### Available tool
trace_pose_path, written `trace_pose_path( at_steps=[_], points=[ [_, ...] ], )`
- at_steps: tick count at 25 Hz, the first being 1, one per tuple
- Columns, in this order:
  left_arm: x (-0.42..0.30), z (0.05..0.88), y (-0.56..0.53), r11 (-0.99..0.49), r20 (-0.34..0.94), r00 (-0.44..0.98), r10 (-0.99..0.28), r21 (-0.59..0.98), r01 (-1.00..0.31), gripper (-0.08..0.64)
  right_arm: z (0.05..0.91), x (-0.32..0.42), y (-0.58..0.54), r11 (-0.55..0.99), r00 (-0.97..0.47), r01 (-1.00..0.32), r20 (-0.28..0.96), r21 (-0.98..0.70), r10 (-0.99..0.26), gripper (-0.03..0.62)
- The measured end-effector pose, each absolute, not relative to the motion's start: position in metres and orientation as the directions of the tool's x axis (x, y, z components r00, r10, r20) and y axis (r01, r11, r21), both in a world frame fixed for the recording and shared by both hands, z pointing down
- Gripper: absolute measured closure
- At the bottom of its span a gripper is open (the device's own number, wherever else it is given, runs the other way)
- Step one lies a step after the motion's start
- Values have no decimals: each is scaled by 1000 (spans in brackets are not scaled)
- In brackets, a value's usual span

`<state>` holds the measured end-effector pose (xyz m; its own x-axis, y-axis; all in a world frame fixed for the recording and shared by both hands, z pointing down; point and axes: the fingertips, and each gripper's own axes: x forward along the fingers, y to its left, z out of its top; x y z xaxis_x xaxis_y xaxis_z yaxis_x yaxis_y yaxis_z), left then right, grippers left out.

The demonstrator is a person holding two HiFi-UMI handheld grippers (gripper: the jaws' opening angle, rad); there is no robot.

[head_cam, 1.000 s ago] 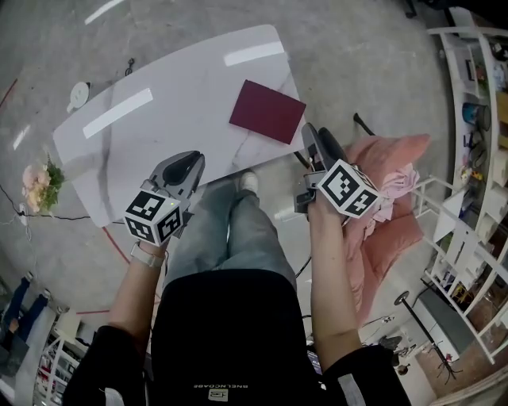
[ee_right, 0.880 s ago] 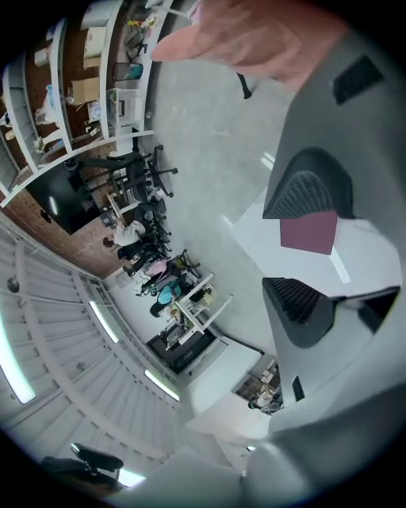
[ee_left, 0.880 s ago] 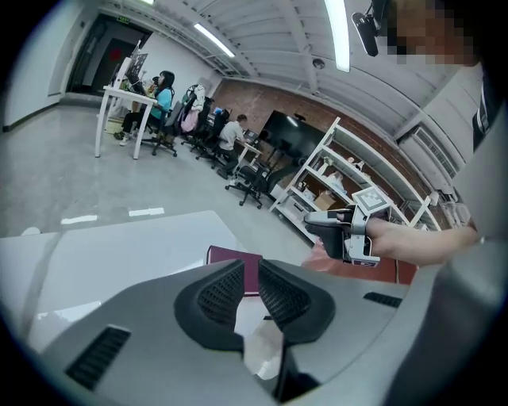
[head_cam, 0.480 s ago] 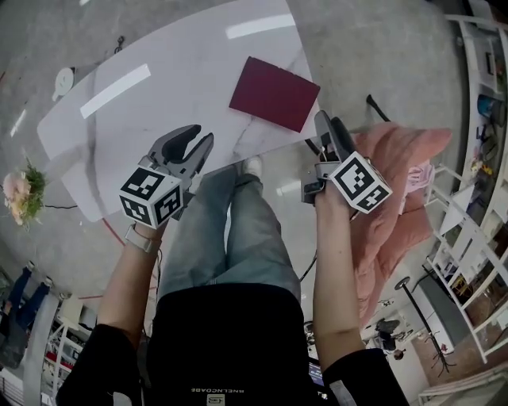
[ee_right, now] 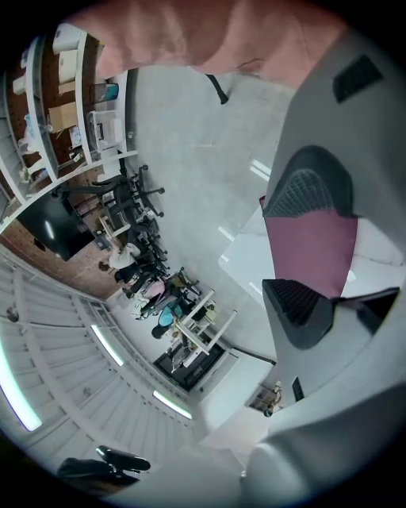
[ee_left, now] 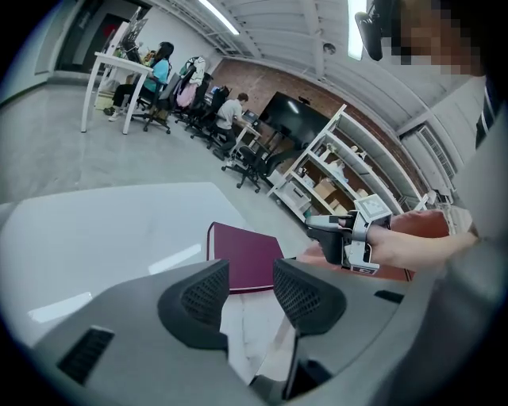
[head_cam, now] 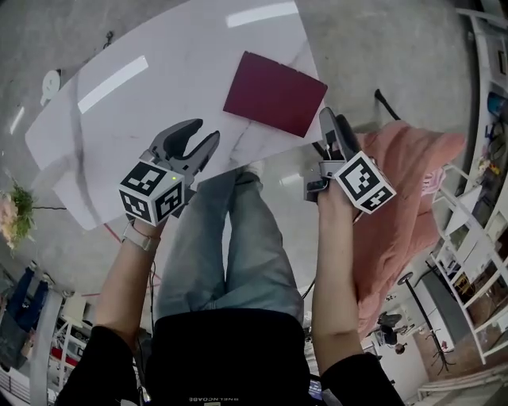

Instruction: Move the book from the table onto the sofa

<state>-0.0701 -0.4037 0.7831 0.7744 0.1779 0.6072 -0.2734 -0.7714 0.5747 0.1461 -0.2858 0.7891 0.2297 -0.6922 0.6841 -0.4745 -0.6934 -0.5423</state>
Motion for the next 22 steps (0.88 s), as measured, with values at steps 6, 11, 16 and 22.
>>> trace_pose_path(
  at_steps=[6, 11, 16, 22],
  points=[
    [-50, 820, -402, -772, 618, 762, 196, 576, -268, 382, 829, 154, -286, -691, 216, -479, 690, -542, -691, 347],
    [-41, 847, -405, -783, 626, 749, 216, 570, -250, 361, 858, 165, -281, -699, 231, -459, 686, -549, -690, 334],
    [-37, 870, -414, -786, 640, 736, 221, 563, -254, 348, 876, 172, -280, -691, 234, -479, 680, -541, -695, 325],
    [-27, 889, -415, -760, 617, 749, 241, 600, -249, 329, 897, 177, -280, -673, 222, -452, 657, -586, -721, 318]
  ],
)
